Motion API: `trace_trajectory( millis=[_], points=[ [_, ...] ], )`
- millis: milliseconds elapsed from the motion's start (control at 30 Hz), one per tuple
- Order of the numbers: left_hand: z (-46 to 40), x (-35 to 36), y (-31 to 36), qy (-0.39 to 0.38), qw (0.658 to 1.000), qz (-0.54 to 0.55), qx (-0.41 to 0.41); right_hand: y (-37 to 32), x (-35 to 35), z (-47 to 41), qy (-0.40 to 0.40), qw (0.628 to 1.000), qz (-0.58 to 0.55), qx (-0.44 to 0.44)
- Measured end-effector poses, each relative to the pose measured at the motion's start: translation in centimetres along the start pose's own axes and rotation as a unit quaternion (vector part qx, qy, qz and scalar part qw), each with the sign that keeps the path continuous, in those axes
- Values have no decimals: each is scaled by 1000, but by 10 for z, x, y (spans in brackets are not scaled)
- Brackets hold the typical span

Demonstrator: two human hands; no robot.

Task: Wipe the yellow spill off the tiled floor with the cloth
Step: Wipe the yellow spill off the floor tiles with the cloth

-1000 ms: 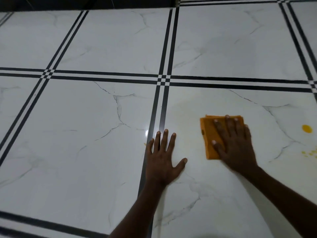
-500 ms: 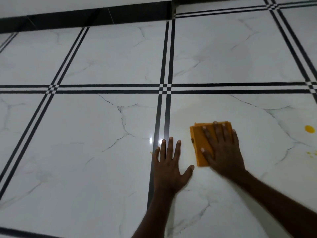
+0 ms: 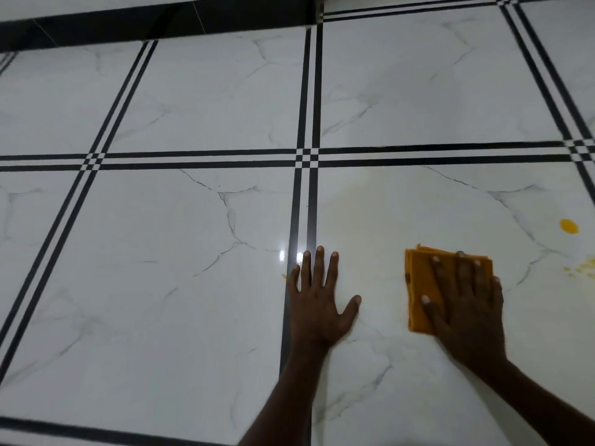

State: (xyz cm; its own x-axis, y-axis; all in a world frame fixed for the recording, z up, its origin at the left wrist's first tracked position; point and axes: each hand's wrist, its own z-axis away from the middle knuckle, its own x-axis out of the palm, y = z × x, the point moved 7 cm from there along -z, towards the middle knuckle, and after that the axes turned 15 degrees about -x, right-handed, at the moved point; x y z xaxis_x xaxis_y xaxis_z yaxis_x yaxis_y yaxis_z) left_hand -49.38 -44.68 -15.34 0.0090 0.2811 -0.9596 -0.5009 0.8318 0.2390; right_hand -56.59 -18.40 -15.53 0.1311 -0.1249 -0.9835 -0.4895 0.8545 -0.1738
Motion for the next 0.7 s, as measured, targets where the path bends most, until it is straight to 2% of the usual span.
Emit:
trace_trajectory(
  millis=[67, 133, 233, 267, 333, 467, 567, 633, 700],
  points=[
    [1, 2, 0, 3, 1000, -6, 3, -19, -1, -25, 24, 1000, 1, 3],
    [2, 4, -3, 9, 1000, -10, 5, -59, 2, -81, 39, 994, -4, -99],
    [0, 7, -3, 16, 1000, -10, 10, -77, 10, -180, -7, 979, 37, -200],
    [1, 7, -4, 23, 1000, -12, 10, -68, 10, -208, -4, 977, 48, -206],
    [2, 8, -4, 34, 999, -14, 12, -24, 5, -238, 35, 986, 59, -155],
    [0, 6, -3, 34, 999, 2, 9, 81, -22, -191, 78, 995, 53, -13],
    [0, 3, 1, 24, 1000, -2, 8, 59, -20, -109, 109, 988, 12, 113],
    [-1, 2, 0, 15, 1000, -8, 6, -4, -1, -74, 91, 993, 7, 71],
    [-1, 3, -1, 0, 1000, -11, 5, -47, 11, -80, 38, 998, 7, -43]
  ],
)
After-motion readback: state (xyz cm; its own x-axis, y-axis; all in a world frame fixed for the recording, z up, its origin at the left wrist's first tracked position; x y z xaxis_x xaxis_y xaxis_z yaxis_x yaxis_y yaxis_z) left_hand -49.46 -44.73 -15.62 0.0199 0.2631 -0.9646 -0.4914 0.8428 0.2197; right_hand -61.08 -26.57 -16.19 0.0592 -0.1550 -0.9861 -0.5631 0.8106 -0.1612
